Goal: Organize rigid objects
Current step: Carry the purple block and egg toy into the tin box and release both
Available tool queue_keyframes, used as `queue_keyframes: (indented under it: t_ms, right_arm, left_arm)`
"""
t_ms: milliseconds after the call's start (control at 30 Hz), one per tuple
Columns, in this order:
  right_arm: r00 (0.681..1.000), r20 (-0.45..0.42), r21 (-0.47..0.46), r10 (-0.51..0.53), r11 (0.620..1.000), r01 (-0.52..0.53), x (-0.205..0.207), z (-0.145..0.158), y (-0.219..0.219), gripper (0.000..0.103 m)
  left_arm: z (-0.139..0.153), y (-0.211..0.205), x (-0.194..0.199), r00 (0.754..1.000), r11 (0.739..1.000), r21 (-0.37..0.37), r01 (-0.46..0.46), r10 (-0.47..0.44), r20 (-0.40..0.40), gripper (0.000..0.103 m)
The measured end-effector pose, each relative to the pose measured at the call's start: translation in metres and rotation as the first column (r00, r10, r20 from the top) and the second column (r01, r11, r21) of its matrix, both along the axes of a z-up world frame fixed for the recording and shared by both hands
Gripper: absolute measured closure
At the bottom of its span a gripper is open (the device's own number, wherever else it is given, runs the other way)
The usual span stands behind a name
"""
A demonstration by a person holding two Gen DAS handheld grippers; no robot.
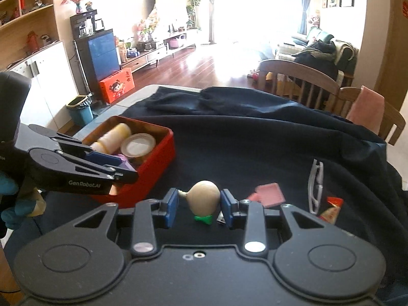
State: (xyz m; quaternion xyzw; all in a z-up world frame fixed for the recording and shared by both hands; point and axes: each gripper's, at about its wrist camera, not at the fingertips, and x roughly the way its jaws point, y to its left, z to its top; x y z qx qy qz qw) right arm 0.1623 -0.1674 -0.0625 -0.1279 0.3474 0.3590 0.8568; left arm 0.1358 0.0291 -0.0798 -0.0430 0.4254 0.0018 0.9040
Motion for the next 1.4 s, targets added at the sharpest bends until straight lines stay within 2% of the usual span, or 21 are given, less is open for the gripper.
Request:
queue_keyframes:
  t_ms: [333,600,933,1200,1400]
  right_arm:
    - [0.999,-0.012,-0.001,0.049,0.999,-0.049,-0.012,-0.009,0.062,0.068]
    - [0.996,-0.033,-0.049,0.088,0.995,-0.090,-0.015,-0.025,0.109,0.068]
    - [0.994,-0.009,-0.149,0.112,0.982,-0.112,0.009,-0.045,0.156,0.068]
    - [0.995,-0.032,-0.184,0.097,0.978,-0.101,0.041,-0.059,0.182,0.068]
    - [0.992,-0.054,-0.225,0.115,0.966,-0.124,0.049,-0.071,0.194,0.068]
  left_arm:
    - [-0.004,0.066,-0.018,0.998,0.998,0.012,-0.058,0.059,-0.012,0.068]
    - [-0.021,0.103,-0.011,0.996,0.998,-0.002,-0.062,0.062,-0.058,0.068]
    - [-0.045,0.112,0.001,0.992,1.000,0.002,-0.013,0.013,-0.124,0.068]
    - [-0.055,0.108,0.008,0.989,1.000,0.015,0.008,-0.006,-0.147,0.068]
    - [-0.061,0.108,0.014,0.985,1.000,0.022,0.006,-0.002,-0.171,0.068]
